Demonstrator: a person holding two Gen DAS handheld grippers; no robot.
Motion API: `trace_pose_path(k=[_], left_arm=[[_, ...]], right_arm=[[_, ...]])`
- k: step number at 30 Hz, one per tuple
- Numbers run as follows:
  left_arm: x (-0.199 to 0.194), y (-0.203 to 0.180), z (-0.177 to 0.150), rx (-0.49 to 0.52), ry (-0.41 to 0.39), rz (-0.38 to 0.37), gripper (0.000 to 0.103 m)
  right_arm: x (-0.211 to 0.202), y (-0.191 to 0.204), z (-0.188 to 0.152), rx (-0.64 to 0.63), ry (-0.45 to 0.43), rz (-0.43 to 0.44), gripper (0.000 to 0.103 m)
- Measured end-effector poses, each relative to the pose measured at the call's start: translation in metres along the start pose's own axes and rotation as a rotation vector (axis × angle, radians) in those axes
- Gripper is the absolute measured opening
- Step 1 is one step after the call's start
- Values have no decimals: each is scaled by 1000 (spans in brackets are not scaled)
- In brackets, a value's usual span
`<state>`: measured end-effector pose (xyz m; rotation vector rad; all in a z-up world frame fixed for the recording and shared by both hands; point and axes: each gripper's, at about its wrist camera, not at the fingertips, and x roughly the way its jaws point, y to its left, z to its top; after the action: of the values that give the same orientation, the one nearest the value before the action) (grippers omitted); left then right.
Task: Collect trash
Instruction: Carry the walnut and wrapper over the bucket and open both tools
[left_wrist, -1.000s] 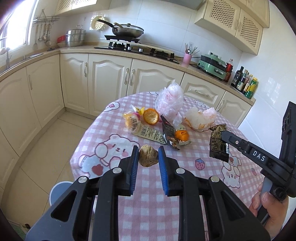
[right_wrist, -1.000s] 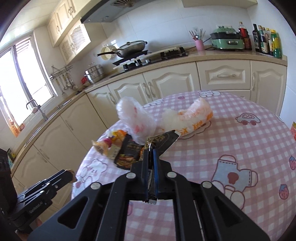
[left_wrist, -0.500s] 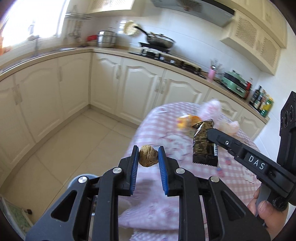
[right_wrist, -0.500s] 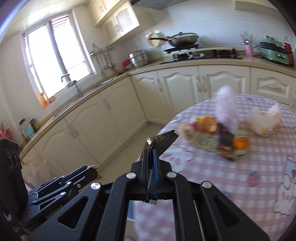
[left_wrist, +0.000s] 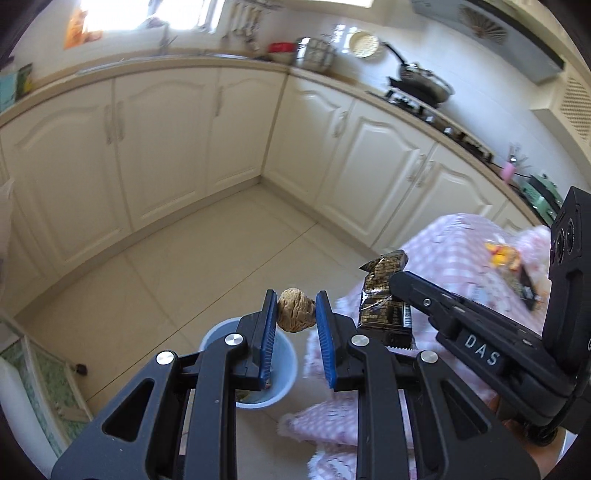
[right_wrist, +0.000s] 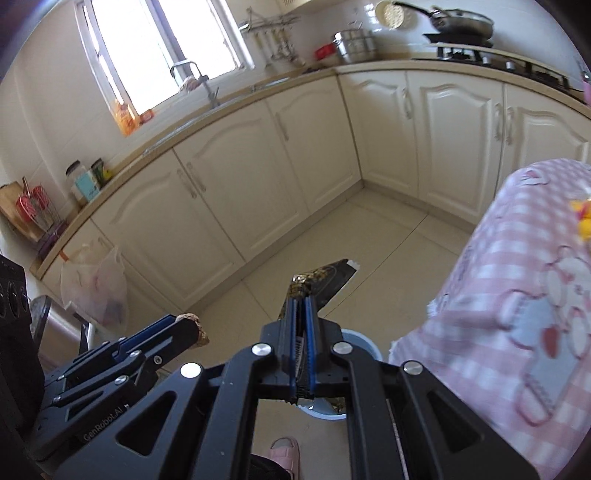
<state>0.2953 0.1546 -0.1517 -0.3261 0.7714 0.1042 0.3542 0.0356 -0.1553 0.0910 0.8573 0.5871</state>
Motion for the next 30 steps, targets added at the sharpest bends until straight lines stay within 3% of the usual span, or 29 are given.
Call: trace_pose_path(k=[5,10,22,30], left_arm=[[22,19,2,-26,27,30,20],[43,22,4,-26,54,41,20],[66,12,4,-5,91,44,20],[67,-4,13,24,73,39,20]], right_arm=[[44,14,3,-17,43,25,9],[70,9,5,-24,58,-5,19],[52,-12,6,-16,-2,-81,27],[27,-26,13,9,-75,-105,34]])
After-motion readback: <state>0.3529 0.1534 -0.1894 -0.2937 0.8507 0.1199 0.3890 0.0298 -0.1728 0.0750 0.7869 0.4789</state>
